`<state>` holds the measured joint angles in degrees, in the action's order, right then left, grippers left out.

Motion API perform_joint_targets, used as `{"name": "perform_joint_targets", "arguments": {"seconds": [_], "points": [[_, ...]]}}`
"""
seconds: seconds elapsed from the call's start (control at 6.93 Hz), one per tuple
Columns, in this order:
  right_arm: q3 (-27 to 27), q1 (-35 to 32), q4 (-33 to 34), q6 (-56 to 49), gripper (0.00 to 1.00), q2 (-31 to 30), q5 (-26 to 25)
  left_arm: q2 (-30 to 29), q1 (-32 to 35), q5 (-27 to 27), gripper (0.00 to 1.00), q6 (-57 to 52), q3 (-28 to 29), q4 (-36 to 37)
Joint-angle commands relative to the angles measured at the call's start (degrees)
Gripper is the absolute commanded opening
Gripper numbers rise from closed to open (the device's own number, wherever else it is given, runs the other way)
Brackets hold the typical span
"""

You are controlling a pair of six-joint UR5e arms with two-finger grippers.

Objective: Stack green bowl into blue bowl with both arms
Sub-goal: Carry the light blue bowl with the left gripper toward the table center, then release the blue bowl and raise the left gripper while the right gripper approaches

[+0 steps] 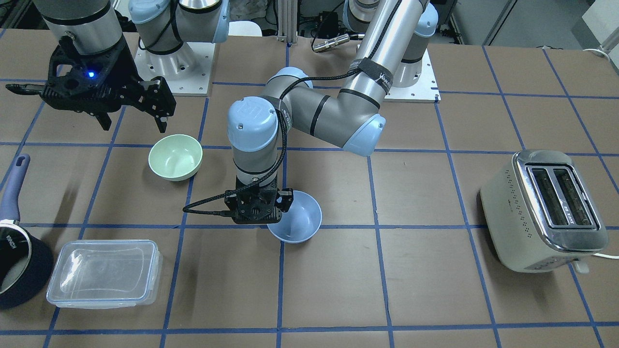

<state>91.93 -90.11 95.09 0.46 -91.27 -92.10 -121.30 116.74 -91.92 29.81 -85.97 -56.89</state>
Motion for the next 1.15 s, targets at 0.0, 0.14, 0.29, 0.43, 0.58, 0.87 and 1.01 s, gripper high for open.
{"name": "perform_joint_targets", "arguments": {"seconds": [0.0,0.14,0.29,0.43,0.58,0.87,1.01], "points": [[0.09,0.2,-0.17,-0.11,1.0,0.13,-0.36,4.29,-3.33,0.25,1.0,-6.19,2.56,-8.27],[0.44,0.46,-0.26,-1.33,1.0,0.47,-0.36,7.54,-7.88,0.17,1.0,-13.91,2.48,-13.63],[3.48,0.98,0.61,-3.86,1.0,0.56,-0.1,11.23,-12.45,0.17,1.0,-18.95,2.47,-18.47],[8.65,2.73,5.06,-5.98,1.0,0.57,0.25,15.53,-18.16,0.25,1.0,-25.78,2.13,-24.0],[15.49,5.01,11.11,-9.74,1.0,0.57,1.12,20.7,-24.39,0.51,1.0,-33.68,2.56,-29.63],[29.29,11.07,17.57,-13.9,1.0,0.39,0.17,30.11,-28.49,0.25,1.0,-37.72,0.81,-34.41],[33.1,14.49,18.72,-14.86,1.0,0.74,0.77,32.68,-28.41,0.34,1.0,-37.63,-0.15,-34.69]]}}
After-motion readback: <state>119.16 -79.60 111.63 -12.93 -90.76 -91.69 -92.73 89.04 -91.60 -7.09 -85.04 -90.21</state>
